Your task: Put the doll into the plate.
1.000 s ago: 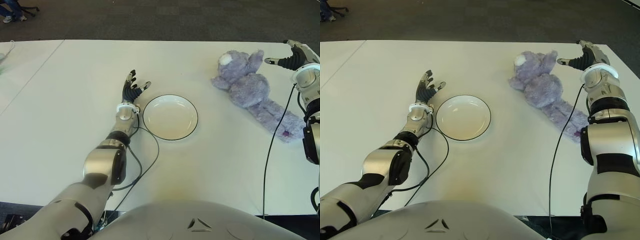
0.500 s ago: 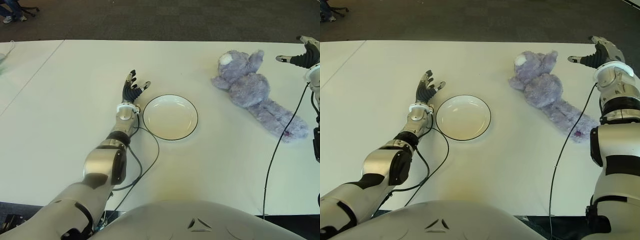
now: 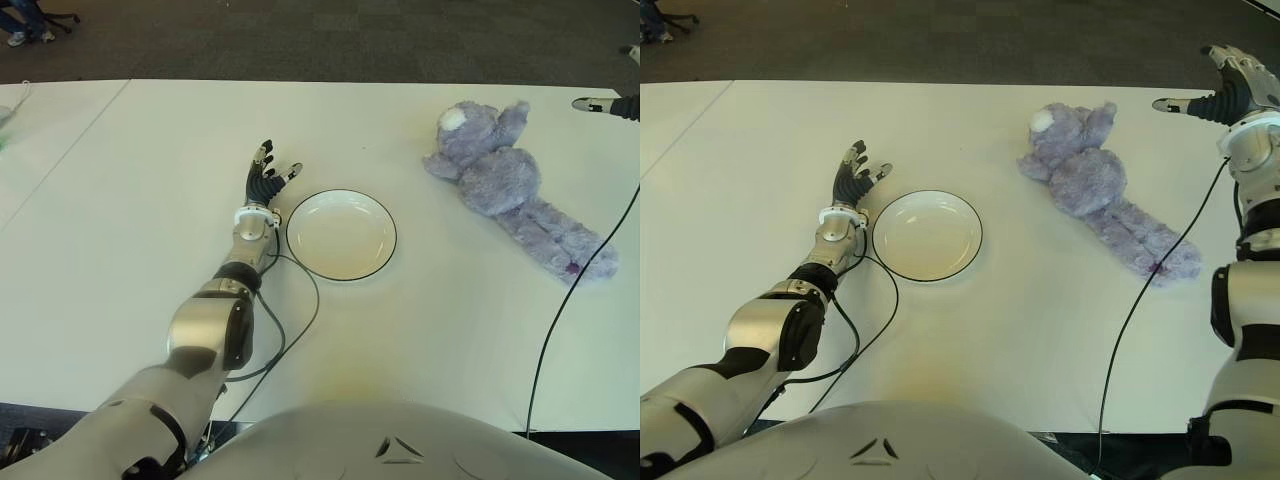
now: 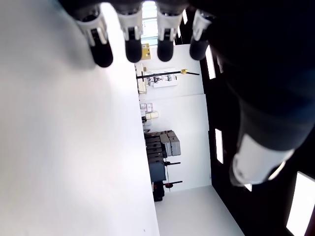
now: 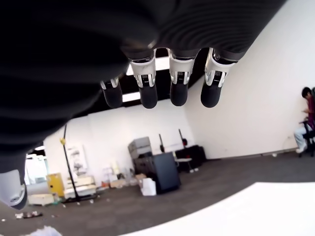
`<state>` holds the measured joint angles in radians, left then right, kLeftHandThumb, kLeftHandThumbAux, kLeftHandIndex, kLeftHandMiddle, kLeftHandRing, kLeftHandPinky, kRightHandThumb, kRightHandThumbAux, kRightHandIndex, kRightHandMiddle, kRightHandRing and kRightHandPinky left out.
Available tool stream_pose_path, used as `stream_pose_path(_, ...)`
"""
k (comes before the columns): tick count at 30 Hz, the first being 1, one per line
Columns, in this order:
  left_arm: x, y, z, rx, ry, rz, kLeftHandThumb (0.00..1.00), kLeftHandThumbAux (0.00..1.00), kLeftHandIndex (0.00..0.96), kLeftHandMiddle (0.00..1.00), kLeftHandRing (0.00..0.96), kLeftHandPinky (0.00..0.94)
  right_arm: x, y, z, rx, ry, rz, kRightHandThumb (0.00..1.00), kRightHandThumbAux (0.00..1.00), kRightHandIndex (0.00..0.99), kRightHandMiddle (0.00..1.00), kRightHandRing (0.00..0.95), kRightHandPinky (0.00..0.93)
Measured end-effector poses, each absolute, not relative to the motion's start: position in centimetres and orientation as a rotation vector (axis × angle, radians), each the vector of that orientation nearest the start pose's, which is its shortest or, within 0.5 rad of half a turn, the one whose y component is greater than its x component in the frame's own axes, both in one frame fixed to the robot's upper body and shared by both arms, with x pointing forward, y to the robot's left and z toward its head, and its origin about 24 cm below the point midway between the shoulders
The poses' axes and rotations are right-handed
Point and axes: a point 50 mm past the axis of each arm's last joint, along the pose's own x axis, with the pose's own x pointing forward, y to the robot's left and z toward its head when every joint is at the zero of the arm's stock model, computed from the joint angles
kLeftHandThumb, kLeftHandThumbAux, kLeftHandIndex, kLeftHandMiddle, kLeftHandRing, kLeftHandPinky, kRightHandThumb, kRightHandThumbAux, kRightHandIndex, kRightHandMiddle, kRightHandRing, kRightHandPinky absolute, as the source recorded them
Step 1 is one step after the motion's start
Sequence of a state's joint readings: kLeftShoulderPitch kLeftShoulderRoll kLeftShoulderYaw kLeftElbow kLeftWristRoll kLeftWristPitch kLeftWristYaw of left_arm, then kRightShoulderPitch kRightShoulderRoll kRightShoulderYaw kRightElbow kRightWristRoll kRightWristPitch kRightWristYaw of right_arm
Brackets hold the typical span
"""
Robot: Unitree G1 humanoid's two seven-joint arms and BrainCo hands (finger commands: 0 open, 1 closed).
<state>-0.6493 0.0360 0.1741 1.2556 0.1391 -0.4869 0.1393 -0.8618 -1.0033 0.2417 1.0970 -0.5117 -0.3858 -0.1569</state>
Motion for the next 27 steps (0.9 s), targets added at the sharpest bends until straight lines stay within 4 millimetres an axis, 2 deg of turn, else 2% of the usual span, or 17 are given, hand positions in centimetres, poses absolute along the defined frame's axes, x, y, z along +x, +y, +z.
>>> stream_pose_path(5,33.7,14.2,0.1,0.106,0.112,0.06,0.086,0.72,0.056,0.071,0.075,0.109,31.6,-37.6,18.4,-1.437,-0.088,-0.287,0.139,0.495,0.012,0.0,0.0,0.023)
stream_pose_path(7,33.7,14.2,0.1,0.105,0.106,0.061,0.088,0.723,0.057,0.072,0.077,0.112,30.8,-37.5,16.9,-1.444,-0.094,-0.264,0.181,0.497,0.017,0.0,0.0,0.041)
stream_pose_path(11,33.7,14.2,0.2,0.104,0.102,0.061,0.086,0.726,0.058,0.075,0.08,0.115,29.0,-36.6,14.0,-1.442,-0.106,-0.201,0.198,0.492,0.018,0.0,0.0,0.042)
stream_pose_path(13,33.6,14.3,0.1,0.105,0.105,0.062,0.084,0.726,0.058,0.077,0.085,0.122,28.0,-35.9,12.5,-1.431,-0.113,-0.162,0.2,0.491,0.018,0.0,0.0,0.042)
stream_pose_path(14,33.5,14.3,-0.1,0.105,0.11,0.063,0.085,0.722,0.058,0.078,0.086,0.12,27.6,-35.5,11.9,-1.424,-0.12,-0.145,0.256,0.49,0.026,0.0,0.01,0.095)
stream_pose_path(19,33.3,14.5,-0.4,0.108,0.128,0.066,0.095,0.713,0.055,0.073,0.079,0.104,25.8,-32.1,8.6,-1.339,-0.15,-0.043,0.314,0.482,0.038,0.0,0.037,0.153)
stream_pose_path(23,33.3,14.5,-0.5,0.109,0.135,0.066,0.099,0.708,0.05,0.071,0.075,0.108,25.0,-30.1,7.4,-1.273,-0.181,-0.014,0.377,0.483,0.047,0.009,0.056,0.153)
stream_pose_path(27,33.3,14.4,-0.5,0.111,0.135,0.064,0.102,0.712,0.05,0.073,0.08,0.115,24.7,-29.5,7.7,-1.256,-0.213,-0.024,0.396,0.487,0.045,0.008,0.06,0.155)
